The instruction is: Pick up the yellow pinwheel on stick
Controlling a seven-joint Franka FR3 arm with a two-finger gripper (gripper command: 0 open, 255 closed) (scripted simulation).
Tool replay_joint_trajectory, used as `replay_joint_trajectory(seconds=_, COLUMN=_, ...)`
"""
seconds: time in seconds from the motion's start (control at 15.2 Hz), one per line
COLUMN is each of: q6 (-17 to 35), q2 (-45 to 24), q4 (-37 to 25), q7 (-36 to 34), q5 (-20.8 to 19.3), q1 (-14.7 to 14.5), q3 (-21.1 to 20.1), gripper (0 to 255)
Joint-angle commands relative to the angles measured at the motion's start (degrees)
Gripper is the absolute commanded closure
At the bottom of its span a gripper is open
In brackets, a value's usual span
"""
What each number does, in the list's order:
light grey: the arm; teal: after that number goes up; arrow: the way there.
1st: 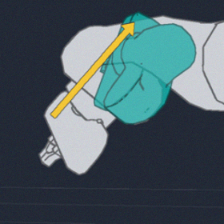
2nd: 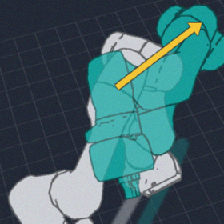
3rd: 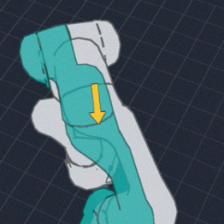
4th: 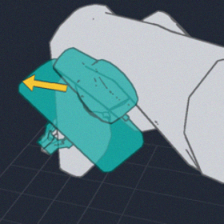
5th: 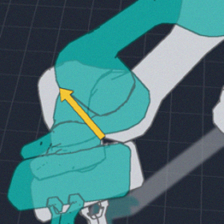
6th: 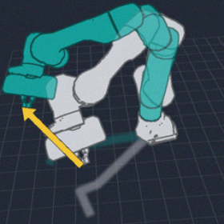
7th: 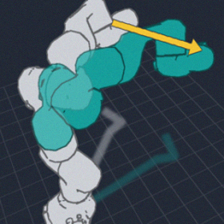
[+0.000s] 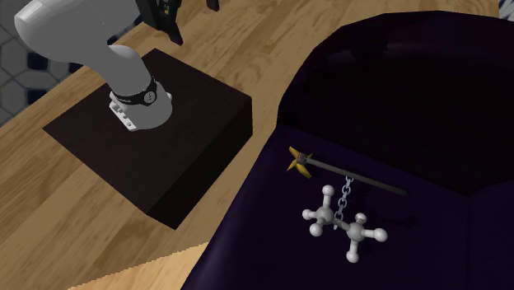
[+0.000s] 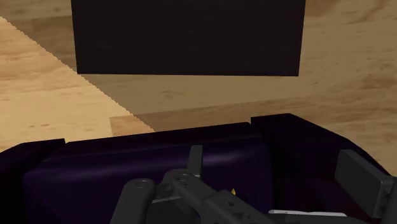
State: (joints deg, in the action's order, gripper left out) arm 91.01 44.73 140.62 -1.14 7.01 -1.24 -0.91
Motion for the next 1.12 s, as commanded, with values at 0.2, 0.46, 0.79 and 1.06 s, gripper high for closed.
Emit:
replay_joint_trajectory(seconds=0.2, q6=4.8, q2=-6.8, q4=-1.2, q7=1.2, q5=-0.5, q1=-0.4, q3=-0.5, gripper=0)
replay_joint_trajectory(seconds=0.46, q6=10.4, q2=-16.2, q4=-3.9, q7=2.5, q5=-1.2, q1=-0.8, q3=-1.2, gripper=0)
replay_joint_trajectory(seconds=0.79, q6=16.0, q2=-28.2, q4=-9.1, q7=3.6, q5=-2.5, q1=-1.2, q3=-2.1, gripper=0)
replay_joint_trajectory(seconds=1.06, q6=19.3, q2=-37.9, q4=-14.5, q7=4.1, q5=-3.8, q1=-1.5, q3=-2.8, gripper=0)
